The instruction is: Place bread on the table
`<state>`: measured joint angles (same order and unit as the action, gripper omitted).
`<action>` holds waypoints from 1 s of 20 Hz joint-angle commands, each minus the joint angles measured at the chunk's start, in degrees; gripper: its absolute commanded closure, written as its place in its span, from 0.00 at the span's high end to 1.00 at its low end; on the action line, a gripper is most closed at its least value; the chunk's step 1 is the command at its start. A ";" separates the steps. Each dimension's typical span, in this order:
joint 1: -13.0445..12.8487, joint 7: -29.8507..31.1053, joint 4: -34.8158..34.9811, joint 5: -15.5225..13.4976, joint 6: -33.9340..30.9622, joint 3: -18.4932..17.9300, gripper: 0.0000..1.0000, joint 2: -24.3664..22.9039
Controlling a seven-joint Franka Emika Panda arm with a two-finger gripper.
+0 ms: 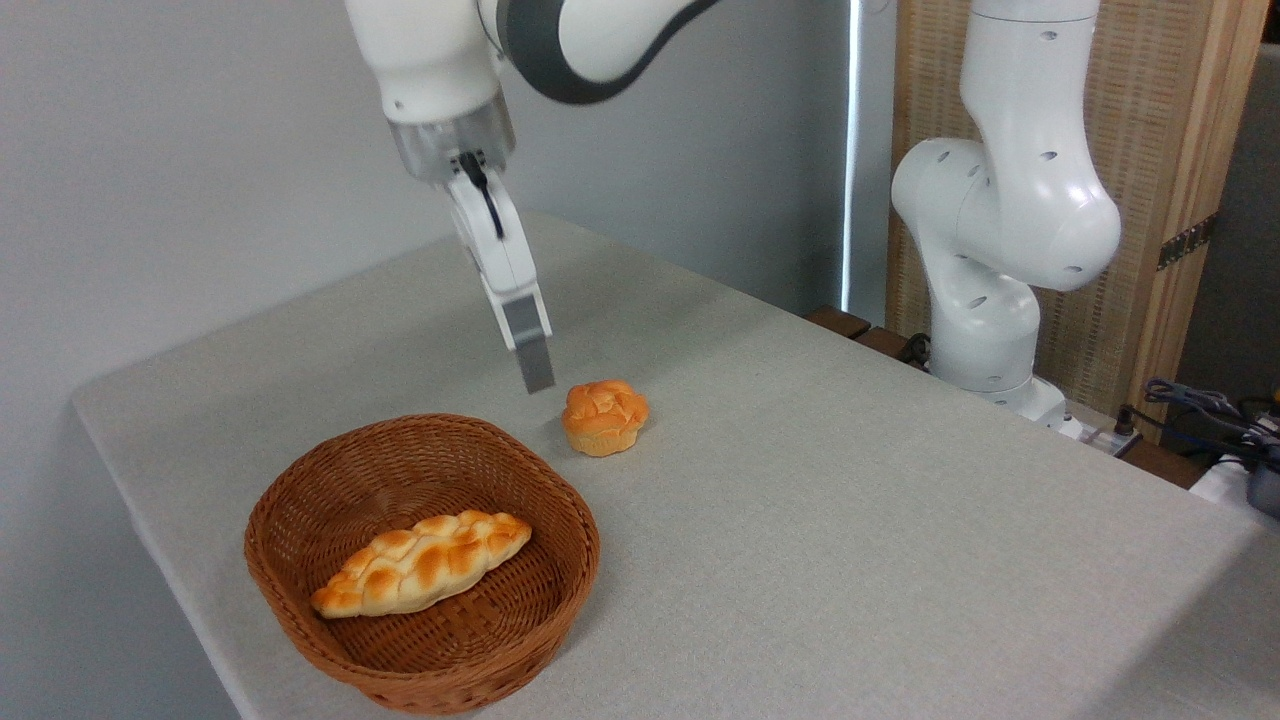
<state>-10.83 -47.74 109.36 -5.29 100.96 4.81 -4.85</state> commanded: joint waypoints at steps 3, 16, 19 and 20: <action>1.95 6.78 -8.63 0.81 -0.33 -3.91 1.00 0.54; 2.04 11.71 -21.65 3.10 -9.38 -8.94 1.00 5.47; 3.79 11.27 -21.47 3.01 -9.47 -8.42 1.00 5.38; 4.75 11.18 -21.39 3.01 -9.47 -7.89 1.00 5.20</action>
<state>-7.95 -37.43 89.20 -3.13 93.07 -3.88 0.17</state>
